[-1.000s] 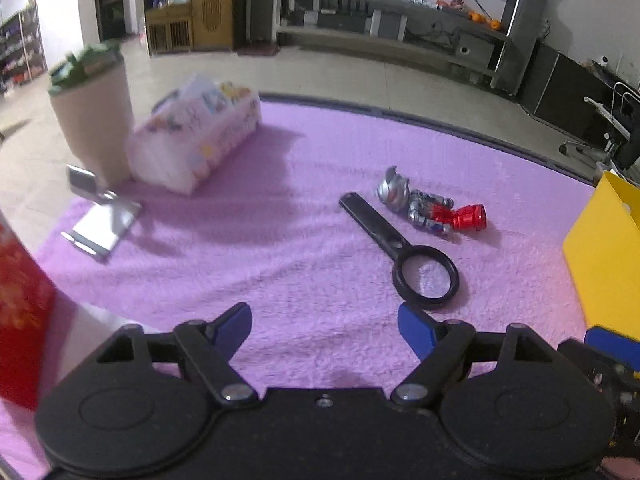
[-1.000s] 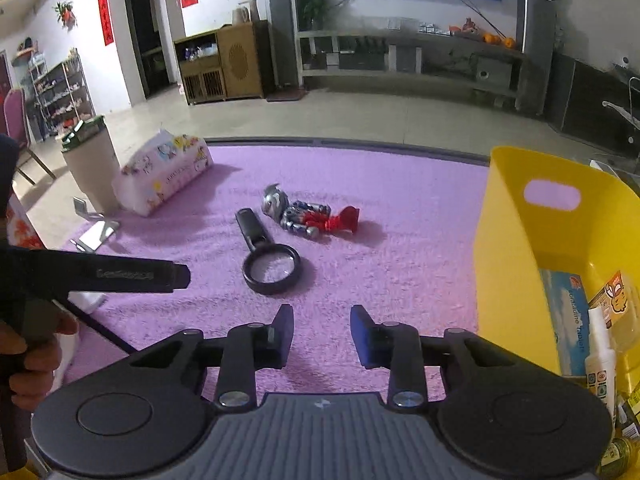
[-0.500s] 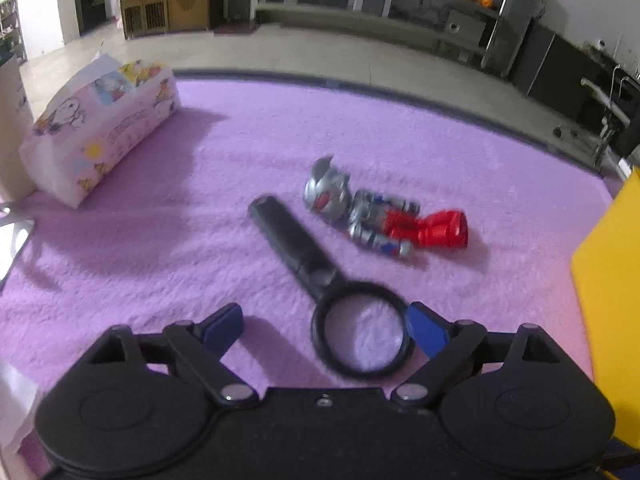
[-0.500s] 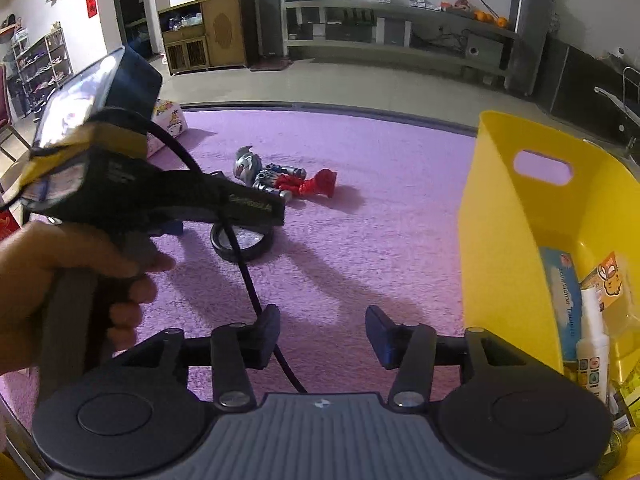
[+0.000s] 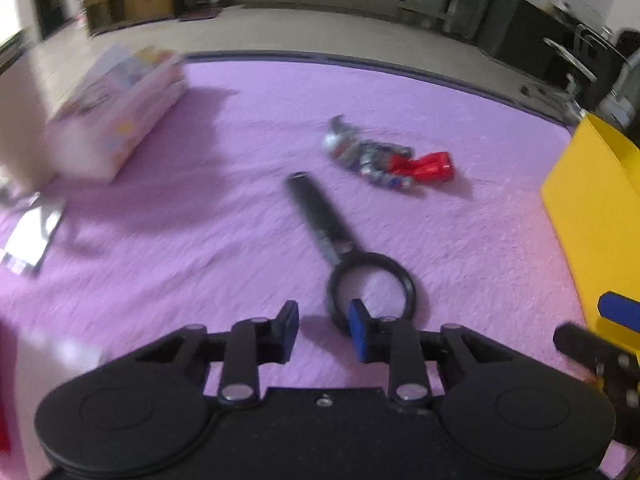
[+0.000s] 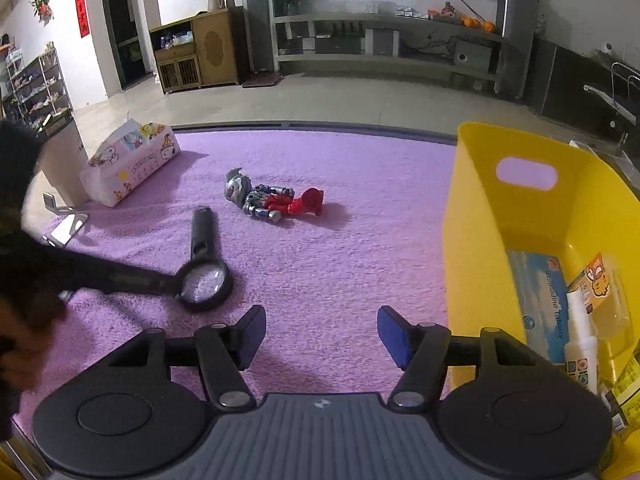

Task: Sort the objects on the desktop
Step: 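Move the left tool to the black magnifying glass and grasp its rim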

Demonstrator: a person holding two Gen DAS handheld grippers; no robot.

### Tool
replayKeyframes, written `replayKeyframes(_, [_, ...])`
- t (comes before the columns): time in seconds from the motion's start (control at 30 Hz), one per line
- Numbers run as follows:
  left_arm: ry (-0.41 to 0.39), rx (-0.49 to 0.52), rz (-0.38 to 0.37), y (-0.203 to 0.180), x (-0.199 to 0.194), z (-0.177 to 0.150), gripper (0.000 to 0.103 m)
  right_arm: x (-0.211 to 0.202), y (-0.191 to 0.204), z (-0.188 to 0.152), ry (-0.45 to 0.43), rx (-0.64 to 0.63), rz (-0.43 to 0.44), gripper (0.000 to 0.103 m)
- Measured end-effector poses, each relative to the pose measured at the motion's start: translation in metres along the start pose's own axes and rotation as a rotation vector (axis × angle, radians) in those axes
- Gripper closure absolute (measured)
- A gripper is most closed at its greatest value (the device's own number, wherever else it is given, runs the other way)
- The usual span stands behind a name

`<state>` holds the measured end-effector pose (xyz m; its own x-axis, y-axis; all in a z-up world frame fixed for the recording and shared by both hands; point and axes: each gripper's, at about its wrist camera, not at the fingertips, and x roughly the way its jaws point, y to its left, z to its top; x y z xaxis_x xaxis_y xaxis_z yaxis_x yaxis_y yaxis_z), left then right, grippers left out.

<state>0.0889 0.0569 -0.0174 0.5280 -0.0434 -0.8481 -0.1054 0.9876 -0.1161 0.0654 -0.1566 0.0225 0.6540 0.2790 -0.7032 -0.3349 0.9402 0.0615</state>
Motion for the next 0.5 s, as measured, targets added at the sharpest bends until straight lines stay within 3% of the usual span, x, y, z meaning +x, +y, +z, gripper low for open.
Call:
replayKeyframes(0.07, [-0.068,-0.024,0.010,0.002,-0.008,-0.008,0.022,-0.002,-0.001,0.001,-0.015,0.018,0.017,0.041])
replayKeyframes(0.13, [-0.154,-0.018,-0.009,-0.003,-0.012,-0.014,0.019,-0.002,-0.001,0.003,-0.040,0.040,0.020,0.041])
replayKeyframes(0.2, [-0.174,0.019,-0.054,-0.014,-0.007,-0.014,0.018,-0.008,-0.003,0.005,-0.077,0.062,0.016,0.041])
replayKeyframes(0.3, [-0.216,0.103,-0.021,-0.033,0.006,-0.015,0.015,-0.011,-0.007,0.010,-0.120,0.088,-0.002,0.041])
replayKeyframes(0.4, [-0.202,0.157,0.059,-0.041,0.026,-0.017,0.015,-0.011,-0.011,0.014,-0.135,0.118,0.001,0.040])
replayKeyframes(0.5, [-0.176,0.147,0.019,-0.039,0.036,-0.018,0.025,-0.009,-0.010,0.013,-0.131,0.109,-0.002,0.040])
